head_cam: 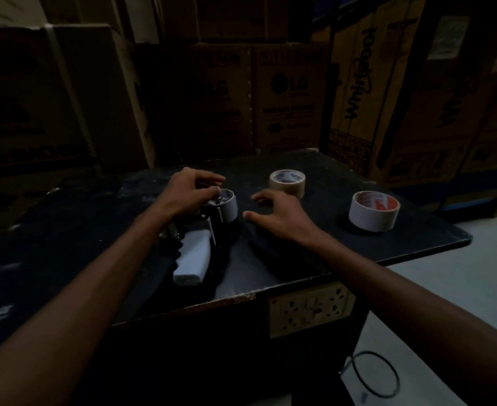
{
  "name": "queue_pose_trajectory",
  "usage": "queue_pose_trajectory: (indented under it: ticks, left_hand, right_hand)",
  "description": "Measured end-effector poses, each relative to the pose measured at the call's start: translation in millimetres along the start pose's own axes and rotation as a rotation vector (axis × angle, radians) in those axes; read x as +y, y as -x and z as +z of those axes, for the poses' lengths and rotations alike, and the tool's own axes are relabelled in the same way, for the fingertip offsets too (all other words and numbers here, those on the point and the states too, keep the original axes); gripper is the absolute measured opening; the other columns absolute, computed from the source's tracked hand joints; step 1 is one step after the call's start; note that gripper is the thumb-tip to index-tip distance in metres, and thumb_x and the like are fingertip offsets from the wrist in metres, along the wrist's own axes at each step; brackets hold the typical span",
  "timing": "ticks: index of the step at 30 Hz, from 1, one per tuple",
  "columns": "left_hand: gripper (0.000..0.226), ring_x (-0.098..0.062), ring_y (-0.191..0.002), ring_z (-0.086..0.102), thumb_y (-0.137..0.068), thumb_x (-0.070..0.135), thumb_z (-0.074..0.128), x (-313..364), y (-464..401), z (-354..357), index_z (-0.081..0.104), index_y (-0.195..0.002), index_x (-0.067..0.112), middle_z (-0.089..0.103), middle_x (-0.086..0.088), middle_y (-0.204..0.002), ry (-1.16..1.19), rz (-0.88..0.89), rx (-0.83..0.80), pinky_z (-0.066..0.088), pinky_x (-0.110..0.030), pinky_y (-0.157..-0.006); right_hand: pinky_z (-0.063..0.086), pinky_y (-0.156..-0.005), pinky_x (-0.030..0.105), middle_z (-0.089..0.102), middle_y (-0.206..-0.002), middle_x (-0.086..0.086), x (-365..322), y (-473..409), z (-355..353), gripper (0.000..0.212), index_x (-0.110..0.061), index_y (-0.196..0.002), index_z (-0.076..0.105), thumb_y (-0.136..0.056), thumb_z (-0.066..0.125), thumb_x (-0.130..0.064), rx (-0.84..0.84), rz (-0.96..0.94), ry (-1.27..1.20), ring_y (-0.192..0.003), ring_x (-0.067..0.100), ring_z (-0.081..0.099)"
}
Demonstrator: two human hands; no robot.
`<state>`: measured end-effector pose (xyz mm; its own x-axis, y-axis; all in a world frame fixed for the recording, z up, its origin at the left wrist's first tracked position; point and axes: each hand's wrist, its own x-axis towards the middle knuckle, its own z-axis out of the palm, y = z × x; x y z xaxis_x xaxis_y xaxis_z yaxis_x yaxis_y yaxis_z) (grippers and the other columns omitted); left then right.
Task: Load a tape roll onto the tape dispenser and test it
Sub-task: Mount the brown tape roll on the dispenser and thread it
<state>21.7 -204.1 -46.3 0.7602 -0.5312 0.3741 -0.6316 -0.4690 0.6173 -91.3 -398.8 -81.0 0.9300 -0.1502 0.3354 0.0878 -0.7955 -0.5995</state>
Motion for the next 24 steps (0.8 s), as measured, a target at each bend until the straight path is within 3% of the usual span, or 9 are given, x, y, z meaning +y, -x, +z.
queue_pose_trajectory:
  ticks: [3, 5, 8, 10, 15, 19, 21, 24]
  left_hand:
    - [0.031, -0.013, -0.105, 0.067, -0.089, 0.010, 0.063, -9, 10, -14, 0.068, -0.120, 0.015, 0.071, -0.006, -0.116, 0.029, -0.022, 0.043, 0.053, -0.034, -0.096]
    - [0.030, -0.012, -0.101, 0.067, -0.090, 0.009, 0.062, -16, 20, -22, 0.069, -0.119, 0.014, 0.072, -0.005, -0.113, 0.039, -0.022, 0.089, 0.053, -0.032, -0.092]
    - [0.027, -0.008, -0.090, 0.069, -0.090, 0.006, 0.062, -25, 36, -33, 0.071, -0.113, 0.013, 0.073, -0.002, -0.105, 0.082, -0.002, 0.225, 0.056, -0.023, -0.080]
    - [0.024, -0.009, -0.089, 0.071, -0.090, 0.005, 0.061, -31, 47, -37, 0.072, -0.109, 0.012, 0.074, -0.001, -0.102, 0.166, -0.027, 0.299, 0.057, -0.020, -0.074]
    - [0.022, -0.014, -0.087, 0.072, -0.086, -0.001, 0.060, -42, 68, -38, 0.074, -0.100, 0.009, 0.074, -0.005, -0.094, 0.317, -0.102, 0.426, 0.060, -0.028, -0.077]
    - [0.022, -0.018, -0.086, 0.070, -0.086, -0.005, 0.058, -42, 77, -34, 0.073, -0.094, 0.008, 0.073, -0.009, -0.091, 0.432, -0.169, 0.476, 0.056, -0.026, -0.079]
    - [0.022, -0.021, -0.089, 0.069, -0.086, -0.007, 0.057, -41, 78, -34, 0.072, -0.095, 0.006, 0.072, -0.014, -0.093, 0.486, -0.191, 0.479, 0.056, -0.026, -0.081]
    - [0.022, -0.018, -0.090, 0.069, -0.086, -0.007, 0.057, -40, 80, -35, 0.072, -0.097, 0.006, 0.073, -0.016, -0.098, 0.480, -0.193, 0.479, 0.057, -0.019, -0.079]
  right_hand:
    - [0.057, -0.092, 0.036, 0.075, -0.111, 0.010, -14, 0, 14, 0.043, -0.008, -0.120, 0.069, -0.091, 0.070, -0.039, -0.029, 0.045, -0.125, -0.102, 0.017, 0.070]
    - [0.062, -0.073, 0.031, 0.077, -0.092, 0.008, -21, 3, 21, 0.039, -0.008, -0.107, 0.071, -0.093, 0.066, -0.044, -0.026, 0.073, -0.182, -0.080, 0.015, 0.074]
    - [0.057, -0.050, 0.020, 0.075, -0.072, 0.008, -31, 11, 31, 0.049, -0.003, -0.087, 0.072, -0.094, 0.061, -0.049, -0.098, 0.174, -0.340, -0.055, 0.012, 0.072]
    - [0.057, -0.050, 0.021, 0.075, -0.068, 0.010, -38, 15, 36, 0.061, 0.002, -0.080, 0.074, -0.093, 0.059, -0.056, -0.168, 0.265, -0.475, -0.055, 0.015, 0.074]
    - [0.058, -0.054, 0.023, 0.078, -0.077, 0.017, -53, 19, 37, 0.079, 0.003, -0.089, 0.074, -0.078, 0.062, -0.075, -0.401, 0.378, -0.617, -0.067, 0.022, 0.077]
    - [0.057, -0.051, 0.023, 0.077, -0.078, 0.009, -69, 28, 39, 0.061, -0.006, -0.102, 0.071, -0.077, 0.074, -0.062, -0.507, 0.472, -0.680, -0.064, 0.015, 0.074]
    - [0.062, -0.062, 0.030, 0.075, -0.092, 0.012, -78, 30, 43, 0.045, -0.008, -0.111, 0.067, -0.085, 0.075, -0.043, -0.546, 0.543, -0.790, -0.077, 0.019, 0.074]
    - [0.059, -0.085, 0.044, 0.068, -0.104, 0.019, -90, 34, 48, 0.011, -0.006, -0.106, 0.063, -0.097, 0.062, -0.013, -0.556, 0.614, -1.122, -0.093, 0.030, 0.069]
